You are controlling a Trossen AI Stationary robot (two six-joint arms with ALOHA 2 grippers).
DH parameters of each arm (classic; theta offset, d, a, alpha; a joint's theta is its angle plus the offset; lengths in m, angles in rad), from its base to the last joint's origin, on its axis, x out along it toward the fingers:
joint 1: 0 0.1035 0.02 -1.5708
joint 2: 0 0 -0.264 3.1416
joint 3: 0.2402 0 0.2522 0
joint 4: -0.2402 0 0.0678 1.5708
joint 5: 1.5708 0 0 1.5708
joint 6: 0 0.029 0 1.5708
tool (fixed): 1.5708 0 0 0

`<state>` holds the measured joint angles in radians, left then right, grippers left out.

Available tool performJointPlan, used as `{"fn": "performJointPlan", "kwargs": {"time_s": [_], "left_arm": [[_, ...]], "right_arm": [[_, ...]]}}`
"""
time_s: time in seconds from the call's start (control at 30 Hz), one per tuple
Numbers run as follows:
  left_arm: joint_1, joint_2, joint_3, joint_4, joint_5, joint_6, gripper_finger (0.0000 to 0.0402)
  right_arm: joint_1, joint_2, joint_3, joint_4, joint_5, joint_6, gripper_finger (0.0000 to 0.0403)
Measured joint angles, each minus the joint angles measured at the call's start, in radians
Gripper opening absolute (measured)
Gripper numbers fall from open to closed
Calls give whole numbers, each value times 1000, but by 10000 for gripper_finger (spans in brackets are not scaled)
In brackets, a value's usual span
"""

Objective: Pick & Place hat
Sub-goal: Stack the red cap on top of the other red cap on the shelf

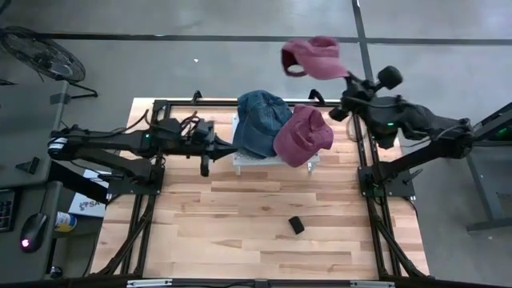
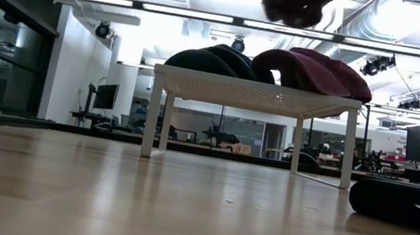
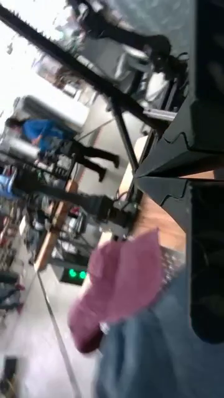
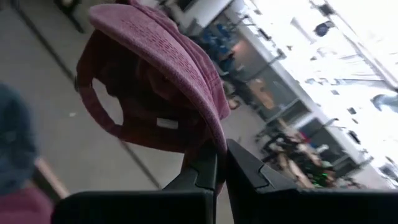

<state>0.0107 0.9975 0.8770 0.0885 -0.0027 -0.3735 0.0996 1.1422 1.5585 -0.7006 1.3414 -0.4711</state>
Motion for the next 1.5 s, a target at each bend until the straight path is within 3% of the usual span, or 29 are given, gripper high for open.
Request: {"fn": "performJointPlan", "kwargs": {"time_s": [0.17, 0.3, 0.5, 0.7, 0.93, 1.17, 1.5], "left_arm": [[-4, -73, -93, 49, -28, -76, 0], [-4, -108, -154, -18, -45, -76, 0], [-4, -183, -283, 56, -1, -50, 0], [-4, -301, -415, 57, 69, -27, 0], [-4, -462, -485, 21, 70, -23, 0], [-4, -524, -488, -44, 21, 6, 0], [-4, -524, -488, -71, 12, 2, 0]], "right_arm": [[-76, 41, -2, -169, -87, 177, 6], [-143, 49, -2, -288, -156, 328, 6], [-186, 48, -2, -405, -164, 515, 6], [-212, 59, -2, -610, -226, 857, 6], [-229, 123, -2, -840, -259, 1204, 6], [-233, 212, 37, -870, -256, 1210, 6], [-259, 313, 336, -870, -214, 1013, 6]]}}
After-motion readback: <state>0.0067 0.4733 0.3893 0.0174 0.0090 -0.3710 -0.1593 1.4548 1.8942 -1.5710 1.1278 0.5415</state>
